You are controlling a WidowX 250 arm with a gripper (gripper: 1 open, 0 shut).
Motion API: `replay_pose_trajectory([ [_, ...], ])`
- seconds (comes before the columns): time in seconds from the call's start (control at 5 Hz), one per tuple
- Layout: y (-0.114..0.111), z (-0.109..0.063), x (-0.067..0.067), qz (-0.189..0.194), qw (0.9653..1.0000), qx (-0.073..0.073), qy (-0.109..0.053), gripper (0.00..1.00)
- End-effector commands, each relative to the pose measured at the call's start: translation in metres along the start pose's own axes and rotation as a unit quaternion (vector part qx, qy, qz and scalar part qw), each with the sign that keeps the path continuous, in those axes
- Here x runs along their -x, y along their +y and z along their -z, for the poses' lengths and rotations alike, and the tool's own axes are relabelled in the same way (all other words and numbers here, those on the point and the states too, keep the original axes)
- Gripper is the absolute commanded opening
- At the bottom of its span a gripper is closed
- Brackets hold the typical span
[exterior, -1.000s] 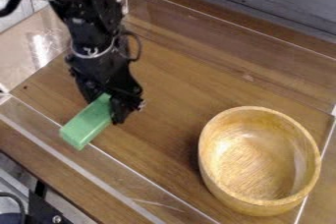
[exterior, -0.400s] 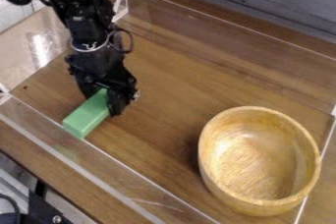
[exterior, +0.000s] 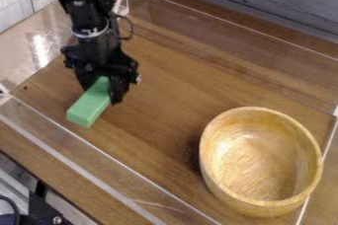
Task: Remove the green block from the brown bowl and put it on the table
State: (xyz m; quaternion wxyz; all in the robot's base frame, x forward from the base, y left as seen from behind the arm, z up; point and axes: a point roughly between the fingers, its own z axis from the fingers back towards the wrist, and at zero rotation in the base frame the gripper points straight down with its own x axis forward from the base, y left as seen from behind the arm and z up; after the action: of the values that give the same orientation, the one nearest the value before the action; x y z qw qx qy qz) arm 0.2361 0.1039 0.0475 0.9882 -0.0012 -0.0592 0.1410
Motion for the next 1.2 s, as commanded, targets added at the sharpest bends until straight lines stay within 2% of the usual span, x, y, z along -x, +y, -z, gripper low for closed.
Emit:
replay_pose_trajectory([
  [0.0, -0.003, -0.010, -0.010, -0.005, 0.9999, -0.003, -0.015, 0.00],
  [0.2, -0.009, -0.011, -0.010, 0.002, 1.0000, -0.001, -0.008, 0.00],
  [0.6, 0.013, -0.019, -0.016, 0.053, 0.9986, 0.005, 0.003, 0.00],
  [1.0, 0.006, -0.010, -0.036, 0.120, 0.9925, 0.018, 0.013, 0.00],
])
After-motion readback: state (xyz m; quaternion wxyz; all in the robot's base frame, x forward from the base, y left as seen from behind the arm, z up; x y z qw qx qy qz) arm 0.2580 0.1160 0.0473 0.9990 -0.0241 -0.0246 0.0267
